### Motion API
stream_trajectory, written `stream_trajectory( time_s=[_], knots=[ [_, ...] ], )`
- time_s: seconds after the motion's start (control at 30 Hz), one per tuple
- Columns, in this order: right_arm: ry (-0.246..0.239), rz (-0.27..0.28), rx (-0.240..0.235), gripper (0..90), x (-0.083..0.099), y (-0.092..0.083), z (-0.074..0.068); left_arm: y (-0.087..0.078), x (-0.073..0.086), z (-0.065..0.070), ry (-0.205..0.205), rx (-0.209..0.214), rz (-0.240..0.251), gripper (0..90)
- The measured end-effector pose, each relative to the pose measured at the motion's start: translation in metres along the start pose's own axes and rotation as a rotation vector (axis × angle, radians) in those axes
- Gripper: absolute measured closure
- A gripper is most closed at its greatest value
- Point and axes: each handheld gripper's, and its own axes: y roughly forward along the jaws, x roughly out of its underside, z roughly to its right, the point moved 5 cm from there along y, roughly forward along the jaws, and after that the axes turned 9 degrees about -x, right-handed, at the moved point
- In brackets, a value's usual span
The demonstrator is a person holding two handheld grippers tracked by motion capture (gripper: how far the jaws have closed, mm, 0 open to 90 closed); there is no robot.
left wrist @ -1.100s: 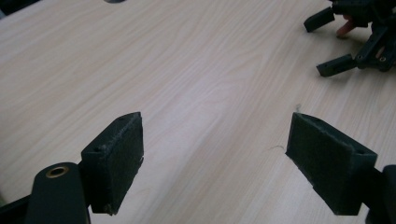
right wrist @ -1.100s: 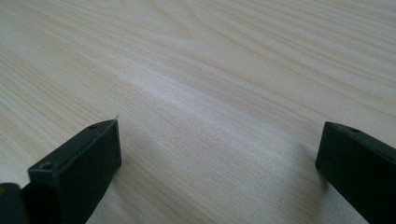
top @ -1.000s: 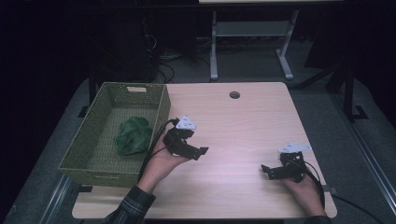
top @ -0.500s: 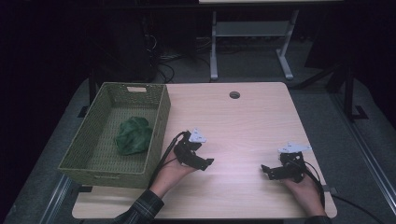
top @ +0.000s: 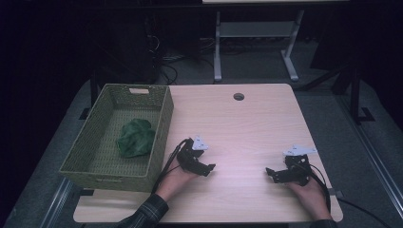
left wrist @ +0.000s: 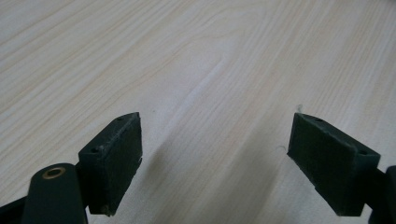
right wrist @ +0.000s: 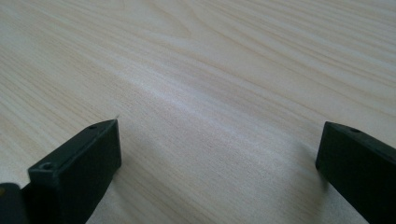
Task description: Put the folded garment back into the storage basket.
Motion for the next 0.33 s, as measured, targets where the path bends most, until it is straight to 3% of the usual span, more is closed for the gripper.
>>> stream_trajectory(
  time_s=[0.33],
  knots=[
    [0.0,-0.001,-0.001,0.0,0.0,0.0,-0.0001,0.0068,0.0079,-0.0043,-0.01,-0.013,-0.01,17.0]
  ],
)
